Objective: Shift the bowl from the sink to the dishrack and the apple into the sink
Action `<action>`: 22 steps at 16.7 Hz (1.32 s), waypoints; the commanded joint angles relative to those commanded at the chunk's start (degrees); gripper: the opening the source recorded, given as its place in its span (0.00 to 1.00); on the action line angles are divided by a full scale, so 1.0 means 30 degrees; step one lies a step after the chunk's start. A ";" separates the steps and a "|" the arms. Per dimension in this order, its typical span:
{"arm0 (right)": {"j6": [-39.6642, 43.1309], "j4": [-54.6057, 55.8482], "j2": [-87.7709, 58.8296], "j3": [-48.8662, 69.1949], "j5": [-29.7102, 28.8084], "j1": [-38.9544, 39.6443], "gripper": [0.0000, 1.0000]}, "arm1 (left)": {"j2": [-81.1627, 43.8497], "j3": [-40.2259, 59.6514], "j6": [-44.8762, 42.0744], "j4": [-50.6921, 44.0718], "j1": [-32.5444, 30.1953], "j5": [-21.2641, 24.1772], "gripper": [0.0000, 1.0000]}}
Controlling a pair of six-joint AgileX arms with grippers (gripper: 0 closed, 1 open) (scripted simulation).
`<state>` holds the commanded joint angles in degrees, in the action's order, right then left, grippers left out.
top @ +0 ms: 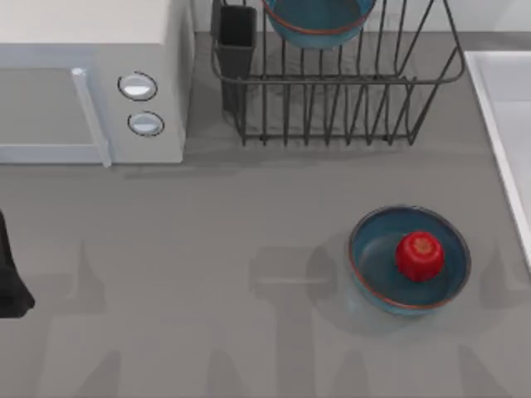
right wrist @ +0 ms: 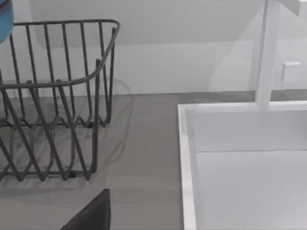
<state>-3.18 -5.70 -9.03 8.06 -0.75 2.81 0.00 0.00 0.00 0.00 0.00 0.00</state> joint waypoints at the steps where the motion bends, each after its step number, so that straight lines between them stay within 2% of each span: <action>1: -0.0387 -0.0728 -0.1198 0.0976 -0.0031 0.0383 1.00 | 0.0000 0.0000 0.0000 0.0000 0.0000 0.0000 1.00; 16: -0.7976 -1.6560 -2.7451 2.0398 0.0642 0.7903 1.00 | 0.0000 0.0000 0.0000 0.0000 0.0000 0.0000 1.00; 22: -0.9271 -1.9510 -3.2962 2.4841 0.0272 0.9103 1.00 | 0.0000 0.0000 0.0000 0.0000 0.0000 0.0000 1.00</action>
<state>-30.99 -64.22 -107.91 82.58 0.06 30.12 0.00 0.00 0.00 0.00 0.00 0.00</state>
